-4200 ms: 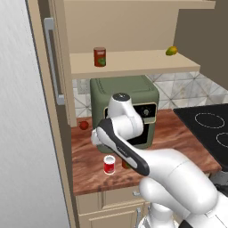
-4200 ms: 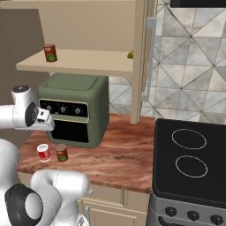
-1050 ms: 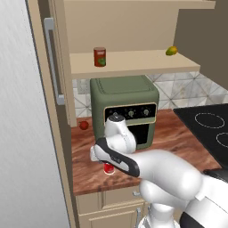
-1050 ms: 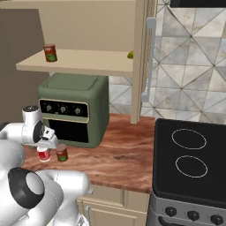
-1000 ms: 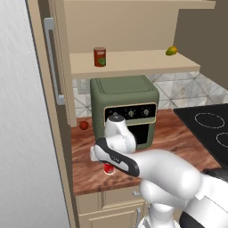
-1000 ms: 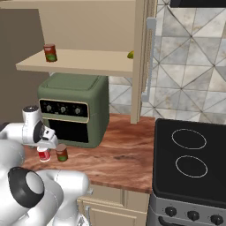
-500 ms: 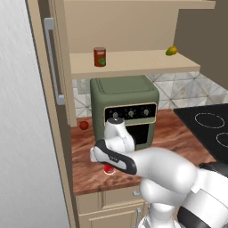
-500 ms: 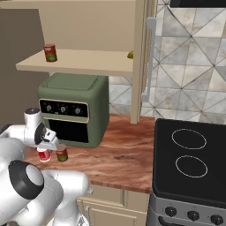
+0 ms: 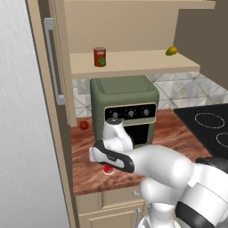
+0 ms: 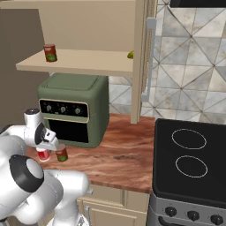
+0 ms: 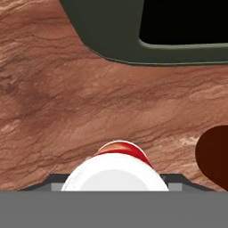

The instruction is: Pick the cans from the counter and place them in their designated side in the cabinet.

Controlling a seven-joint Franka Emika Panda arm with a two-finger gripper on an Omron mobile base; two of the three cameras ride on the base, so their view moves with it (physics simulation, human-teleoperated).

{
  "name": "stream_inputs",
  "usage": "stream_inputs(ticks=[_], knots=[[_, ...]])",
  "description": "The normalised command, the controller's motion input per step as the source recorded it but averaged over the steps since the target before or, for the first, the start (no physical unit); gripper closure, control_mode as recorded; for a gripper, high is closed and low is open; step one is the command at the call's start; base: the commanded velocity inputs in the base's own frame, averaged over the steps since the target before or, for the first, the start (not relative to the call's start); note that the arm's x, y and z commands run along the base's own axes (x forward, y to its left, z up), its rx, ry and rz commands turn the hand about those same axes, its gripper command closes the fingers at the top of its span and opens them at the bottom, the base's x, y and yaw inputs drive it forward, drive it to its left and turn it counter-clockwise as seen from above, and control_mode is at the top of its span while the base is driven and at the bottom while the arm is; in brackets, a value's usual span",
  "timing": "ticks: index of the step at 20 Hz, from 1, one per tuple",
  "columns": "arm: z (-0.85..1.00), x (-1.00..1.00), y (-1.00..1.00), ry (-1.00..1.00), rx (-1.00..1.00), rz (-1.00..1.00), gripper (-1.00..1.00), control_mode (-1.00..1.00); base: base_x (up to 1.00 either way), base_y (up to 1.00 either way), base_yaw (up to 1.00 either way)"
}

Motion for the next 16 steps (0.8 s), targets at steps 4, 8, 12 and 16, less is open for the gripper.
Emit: stream_inputs(ticks=[4, 8, 12, 16], knots=[[0.00, 0.00, 0.00, 0.00, 0.00, -0.02, 1.00, -1.00, 0.00, 0.00, 0.00], [0.01, -0.07, 0.00, -0.03, 0.00, -0.01, 1.00, -1.00, 0.00, 0.00, 0.00], [0.22, -0.16, -0.02, -0.07, 0.00, 0.00, 1.00, -1.00, 0.00, 0.00, 0.00], [0.42, -0.22, -0.05, -0.09, 0.00, 0.00, 1.00, -1.00, 0.00, 0.00, 0.00]])
